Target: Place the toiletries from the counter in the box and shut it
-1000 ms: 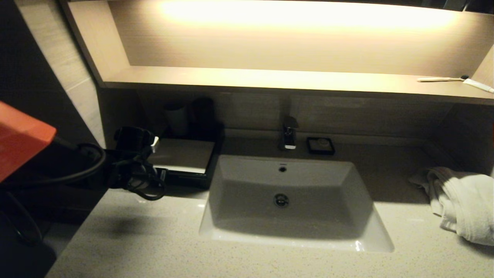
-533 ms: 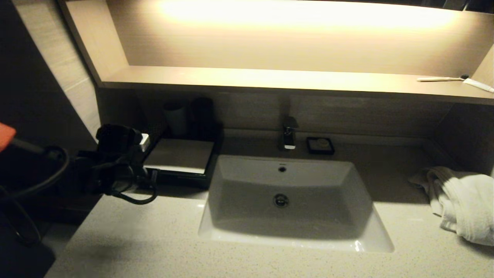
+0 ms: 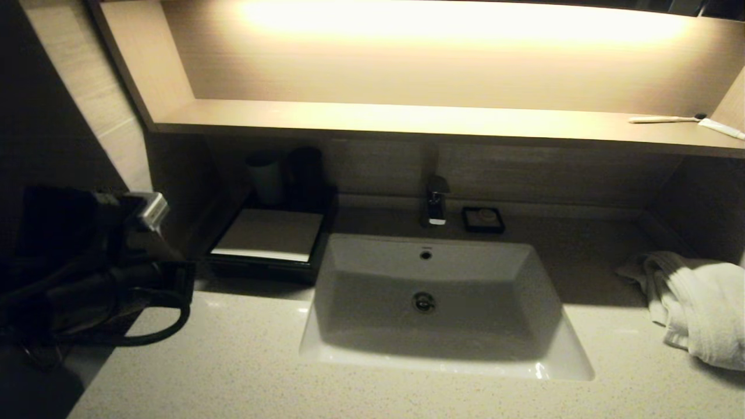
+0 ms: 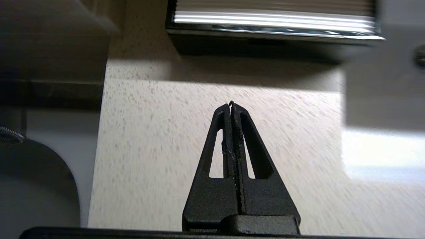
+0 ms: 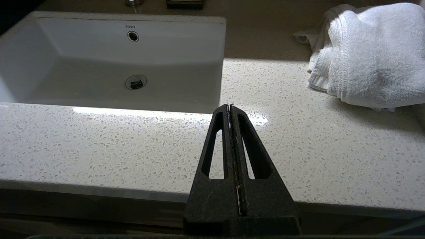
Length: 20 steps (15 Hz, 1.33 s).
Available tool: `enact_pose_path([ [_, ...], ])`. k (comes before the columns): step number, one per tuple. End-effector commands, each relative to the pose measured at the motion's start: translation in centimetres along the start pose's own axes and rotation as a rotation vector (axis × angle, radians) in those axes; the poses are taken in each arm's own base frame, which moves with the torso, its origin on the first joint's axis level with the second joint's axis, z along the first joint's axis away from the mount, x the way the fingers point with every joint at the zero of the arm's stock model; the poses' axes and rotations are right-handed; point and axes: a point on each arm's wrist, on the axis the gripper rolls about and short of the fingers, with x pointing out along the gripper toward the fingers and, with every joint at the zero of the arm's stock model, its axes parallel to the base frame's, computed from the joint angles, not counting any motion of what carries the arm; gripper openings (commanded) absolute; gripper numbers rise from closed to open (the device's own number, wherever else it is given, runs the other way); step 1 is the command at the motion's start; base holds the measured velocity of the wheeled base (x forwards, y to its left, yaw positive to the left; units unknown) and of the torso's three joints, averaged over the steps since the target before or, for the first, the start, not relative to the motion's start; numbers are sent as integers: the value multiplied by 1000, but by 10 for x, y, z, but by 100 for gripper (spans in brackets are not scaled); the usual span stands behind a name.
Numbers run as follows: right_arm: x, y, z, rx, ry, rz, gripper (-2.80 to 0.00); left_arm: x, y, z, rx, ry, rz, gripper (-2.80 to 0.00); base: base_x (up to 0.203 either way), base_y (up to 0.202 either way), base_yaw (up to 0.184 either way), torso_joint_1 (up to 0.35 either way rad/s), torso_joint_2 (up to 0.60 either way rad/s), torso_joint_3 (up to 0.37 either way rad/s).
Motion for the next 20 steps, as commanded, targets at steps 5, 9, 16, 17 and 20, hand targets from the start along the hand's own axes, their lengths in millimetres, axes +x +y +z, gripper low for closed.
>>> enact_pose_path([
  [5,0,0,0,0,0,0,-280,-53,4,-43,30,-124,-7,-280,0,0,0,0,0,0],
  [9,0,0,0,0,2,0,-280,-75,7,-57,25,-183,4,-280,0,0,0,0,0,0],
  [16,0,0,0,0,0,0,-280,-132,15,-90,45,-360,53,-280,0,0,0,0,0,0],
  [17,0,0,0,0,0,0,-280,-140,17,-95,48,-384,78,-280,0,0,0,0,0,0],
  [20,0,0,0,0,1,0,-280,-156,19,-111,45,-458,117,-280,0,0,0,0,0,0],
])
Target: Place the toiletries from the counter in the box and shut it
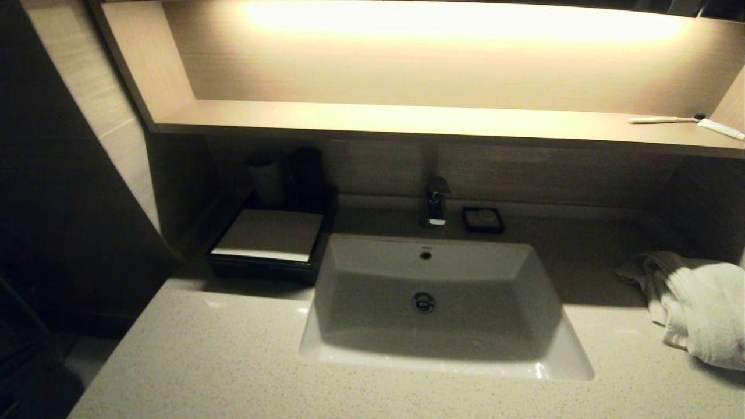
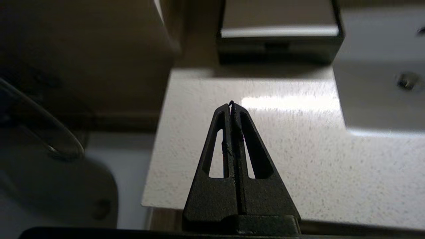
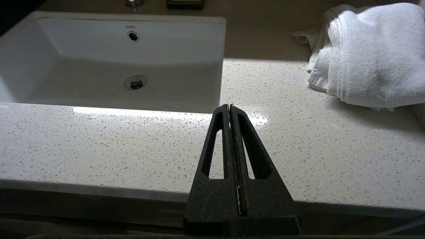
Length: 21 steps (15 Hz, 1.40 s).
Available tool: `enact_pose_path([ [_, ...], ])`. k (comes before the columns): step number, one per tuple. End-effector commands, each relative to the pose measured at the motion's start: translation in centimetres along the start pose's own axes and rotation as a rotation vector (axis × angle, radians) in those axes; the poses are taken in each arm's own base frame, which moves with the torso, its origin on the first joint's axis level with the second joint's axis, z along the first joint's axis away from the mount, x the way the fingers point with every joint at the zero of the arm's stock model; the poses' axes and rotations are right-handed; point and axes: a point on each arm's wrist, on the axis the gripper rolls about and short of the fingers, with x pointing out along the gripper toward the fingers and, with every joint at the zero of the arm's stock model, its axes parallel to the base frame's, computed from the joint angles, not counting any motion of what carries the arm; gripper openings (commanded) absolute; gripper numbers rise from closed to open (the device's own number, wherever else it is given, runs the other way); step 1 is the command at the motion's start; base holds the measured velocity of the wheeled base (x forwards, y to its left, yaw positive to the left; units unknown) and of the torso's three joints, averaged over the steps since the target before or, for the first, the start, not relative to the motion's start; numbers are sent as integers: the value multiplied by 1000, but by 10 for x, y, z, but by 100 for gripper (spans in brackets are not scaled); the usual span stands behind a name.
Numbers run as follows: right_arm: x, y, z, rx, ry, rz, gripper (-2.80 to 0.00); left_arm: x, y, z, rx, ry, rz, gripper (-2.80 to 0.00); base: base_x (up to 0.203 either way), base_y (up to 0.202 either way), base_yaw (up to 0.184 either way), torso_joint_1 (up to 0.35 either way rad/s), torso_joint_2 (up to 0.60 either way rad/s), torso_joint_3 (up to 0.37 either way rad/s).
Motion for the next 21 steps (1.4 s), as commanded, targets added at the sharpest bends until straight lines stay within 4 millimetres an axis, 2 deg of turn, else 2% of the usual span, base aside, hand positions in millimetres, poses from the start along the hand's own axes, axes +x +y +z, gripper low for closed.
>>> enact_pose_path([
  [1,0,0,0,0,0,1,-280,-24,2,-7,-11,-119,24,-280,0,0,0,0,0,0],
  [8,0,0,0,0,0,1,-280,-65,-3,-58,39,-318,54,-280,0,0,0,0,0,0],
  [13,0,0,0,0,0,1,-280,-65,-7,-86,26,-287,42,-280,0,0,0,0,0,0],
  [21,0,0,0,0,0,1,-280,-62,-10,-101,-74,-136,-3,-280,0,0,0,0,0,0],
])
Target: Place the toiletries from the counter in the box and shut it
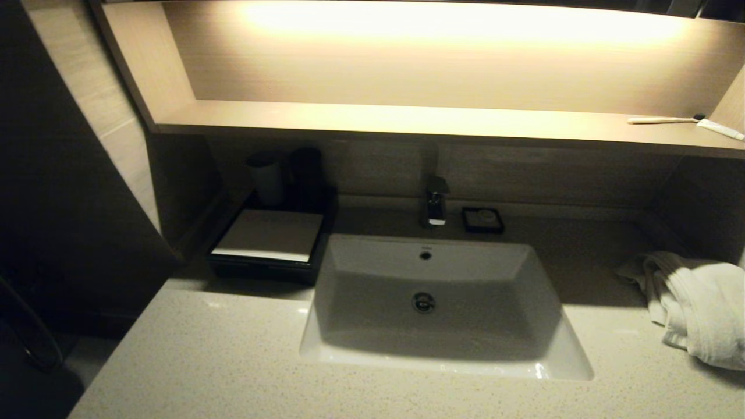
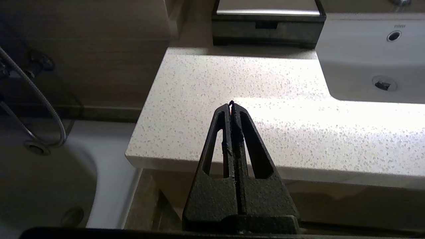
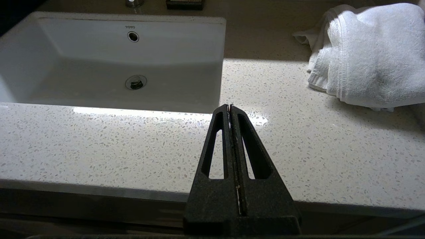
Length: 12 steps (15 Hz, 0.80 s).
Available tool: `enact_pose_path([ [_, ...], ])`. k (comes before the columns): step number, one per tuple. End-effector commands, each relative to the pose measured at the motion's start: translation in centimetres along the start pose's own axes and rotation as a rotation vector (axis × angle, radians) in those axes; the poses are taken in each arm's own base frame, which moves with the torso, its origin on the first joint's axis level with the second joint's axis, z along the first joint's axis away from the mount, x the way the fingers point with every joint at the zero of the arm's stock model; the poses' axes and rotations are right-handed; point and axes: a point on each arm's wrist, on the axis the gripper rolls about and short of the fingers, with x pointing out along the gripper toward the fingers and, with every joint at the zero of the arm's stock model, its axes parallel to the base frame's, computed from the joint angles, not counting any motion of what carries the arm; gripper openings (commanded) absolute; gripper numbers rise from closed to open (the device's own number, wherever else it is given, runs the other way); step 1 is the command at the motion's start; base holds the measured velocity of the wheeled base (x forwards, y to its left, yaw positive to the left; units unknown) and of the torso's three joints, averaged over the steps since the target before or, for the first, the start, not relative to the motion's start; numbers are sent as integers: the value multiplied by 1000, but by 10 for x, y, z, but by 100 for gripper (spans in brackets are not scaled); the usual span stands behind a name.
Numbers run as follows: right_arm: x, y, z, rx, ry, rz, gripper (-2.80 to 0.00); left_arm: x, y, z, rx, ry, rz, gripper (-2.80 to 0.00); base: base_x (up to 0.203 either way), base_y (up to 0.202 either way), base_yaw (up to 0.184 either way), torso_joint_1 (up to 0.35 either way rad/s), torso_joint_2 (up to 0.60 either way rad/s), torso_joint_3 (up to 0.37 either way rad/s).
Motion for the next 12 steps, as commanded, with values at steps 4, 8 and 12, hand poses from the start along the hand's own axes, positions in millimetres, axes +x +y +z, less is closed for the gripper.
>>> enact_pose_path([
  [4,0,0,0,0,0,0,-280,0,0,0,-6,-1,1,-280,0,0,0,0,0,0],
  [8,0,0,0,-2,0,0,-280,0,0,0,-18,-2,3,-280,0,0,0,0,0,0],
  [12,0,0,0,2,0,0,-280,0,0,0,-18,-1,2,-280,0,0,0,0,0,0],
])
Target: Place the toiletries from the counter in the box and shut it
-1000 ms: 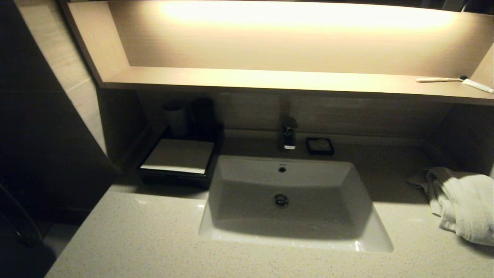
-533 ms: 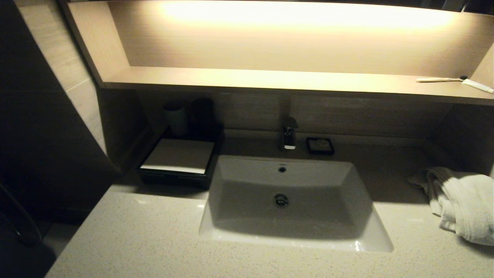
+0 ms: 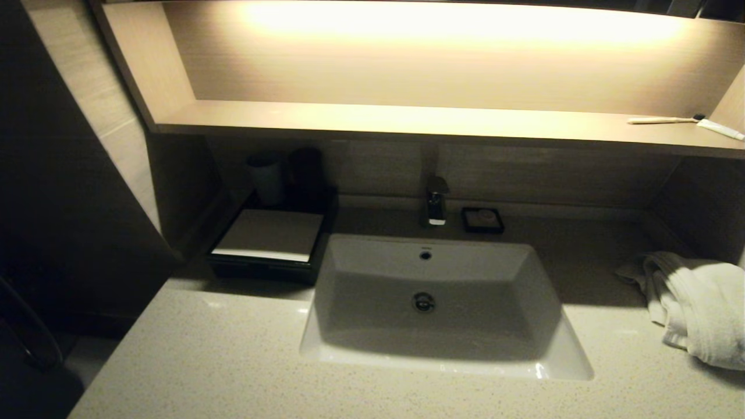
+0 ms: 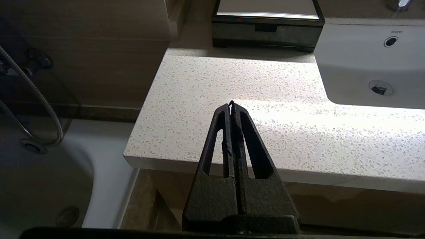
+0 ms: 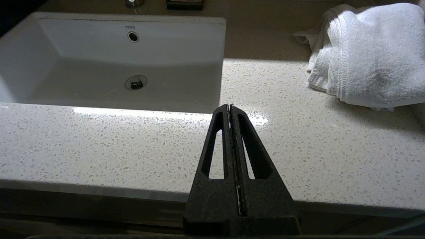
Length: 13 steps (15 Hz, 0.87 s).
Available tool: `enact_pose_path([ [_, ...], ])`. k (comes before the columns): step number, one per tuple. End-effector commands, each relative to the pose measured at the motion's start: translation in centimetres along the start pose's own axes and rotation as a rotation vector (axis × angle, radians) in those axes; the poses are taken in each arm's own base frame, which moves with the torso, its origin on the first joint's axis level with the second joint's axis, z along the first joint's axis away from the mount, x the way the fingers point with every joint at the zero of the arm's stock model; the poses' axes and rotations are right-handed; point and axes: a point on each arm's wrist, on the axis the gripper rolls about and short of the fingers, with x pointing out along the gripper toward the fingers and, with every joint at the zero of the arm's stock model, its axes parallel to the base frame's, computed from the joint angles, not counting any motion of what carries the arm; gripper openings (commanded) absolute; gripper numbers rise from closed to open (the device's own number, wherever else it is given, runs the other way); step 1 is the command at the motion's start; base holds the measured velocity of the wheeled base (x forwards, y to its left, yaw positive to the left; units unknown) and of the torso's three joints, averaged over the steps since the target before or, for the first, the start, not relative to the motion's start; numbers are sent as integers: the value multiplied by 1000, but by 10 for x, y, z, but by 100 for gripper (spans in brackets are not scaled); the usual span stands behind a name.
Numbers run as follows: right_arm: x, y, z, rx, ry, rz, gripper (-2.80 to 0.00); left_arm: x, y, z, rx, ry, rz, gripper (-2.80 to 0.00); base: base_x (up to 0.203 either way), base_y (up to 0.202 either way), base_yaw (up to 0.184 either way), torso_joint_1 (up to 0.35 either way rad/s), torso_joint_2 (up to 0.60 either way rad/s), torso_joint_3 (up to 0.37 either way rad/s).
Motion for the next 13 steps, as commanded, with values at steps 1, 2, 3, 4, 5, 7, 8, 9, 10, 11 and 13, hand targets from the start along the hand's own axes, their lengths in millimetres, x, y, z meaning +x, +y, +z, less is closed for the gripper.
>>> enact_pose_path([
  [1,0,0,0,0,1,1,-280,0,0,0,1,2,0,-280,0,0,0,0,0,0],
  [2,0,0,0,0,1,1,-280,0,0,0,1,2,-1,-280,0,0,0,0,0,0],
  [3,0,0,0,0,0,1,-280,0,0,0,1,2,1,-280,0,0,0,0,0,0],
  [4,0,0,0,0,1,1,-280,0,0,0,1,2,1,-280,0,0,0,0,0,0],
  [5,0,0,0,1,1,1,-280,0,0,0,1,2,0,-280,0,0,0,0,0,0],
  [7,0,0,0,0,0,1,-280,0,0,0,1,2,1,-280,0,0,0,0,0,0],
  [8,0,0,0,0,0,1,-280,0,0,0,1,2,0,-280,0,0,0,0,0,0],
  [9,0,0,0,0,1,1,-280,0,0,0,1,2,-1,-280,0,0,0,0,0,0],
  [10,0,0,0,0,0,1,-280,0,0,0,1,2,1,-280,0,0,0,0,0,0],
  [11,0,0,0,0,0,1,-280,0,0,0,1,2,1,-280,0,0,0,0,0,0],
  [13,0,0,0,0,0,1,-280,0,0,0,1,2,0,-280,0,0,0,0,0,0],
])
